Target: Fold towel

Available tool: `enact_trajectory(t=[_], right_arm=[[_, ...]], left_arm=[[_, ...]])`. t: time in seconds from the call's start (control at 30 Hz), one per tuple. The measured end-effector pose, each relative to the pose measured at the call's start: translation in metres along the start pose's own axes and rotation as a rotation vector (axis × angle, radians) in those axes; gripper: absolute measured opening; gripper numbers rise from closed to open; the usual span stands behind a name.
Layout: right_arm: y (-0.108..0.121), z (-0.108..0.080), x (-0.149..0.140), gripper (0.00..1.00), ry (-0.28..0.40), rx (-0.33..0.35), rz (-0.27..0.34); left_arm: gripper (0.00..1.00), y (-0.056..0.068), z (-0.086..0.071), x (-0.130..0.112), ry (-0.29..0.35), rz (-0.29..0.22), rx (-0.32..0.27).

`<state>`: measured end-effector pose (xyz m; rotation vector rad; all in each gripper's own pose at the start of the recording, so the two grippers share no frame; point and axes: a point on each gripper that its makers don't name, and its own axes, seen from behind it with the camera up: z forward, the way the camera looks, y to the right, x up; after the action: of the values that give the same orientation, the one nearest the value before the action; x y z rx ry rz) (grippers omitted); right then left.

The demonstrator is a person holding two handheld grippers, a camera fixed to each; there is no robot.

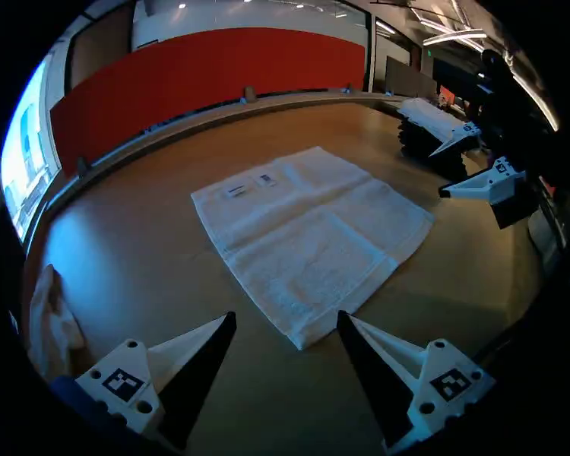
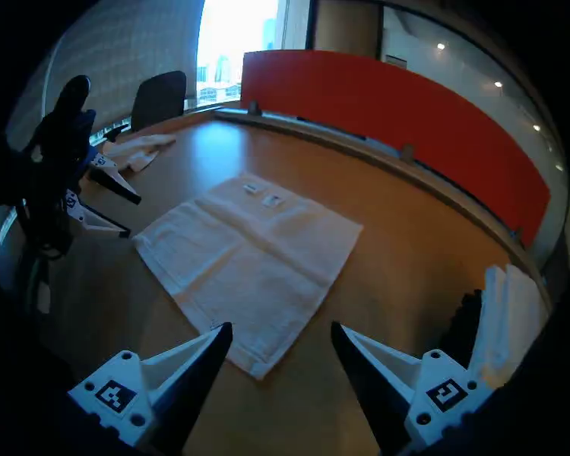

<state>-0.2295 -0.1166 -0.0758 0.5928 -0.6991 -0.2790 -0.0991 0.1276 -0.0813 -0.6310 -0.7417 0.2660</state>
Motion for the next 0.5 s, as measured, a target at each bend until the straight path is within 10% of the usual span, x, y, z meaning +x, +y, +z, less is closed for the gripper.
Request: enact_trajectory(t=[0.5], right_arm=[[-0.008, 0.014, -0.044, 1.0, -0.09, 0.027, -0.006]], left_arm=[[0.98, 0.013, 0.013, -0.023, -0.074, 0.011, -0.037]])
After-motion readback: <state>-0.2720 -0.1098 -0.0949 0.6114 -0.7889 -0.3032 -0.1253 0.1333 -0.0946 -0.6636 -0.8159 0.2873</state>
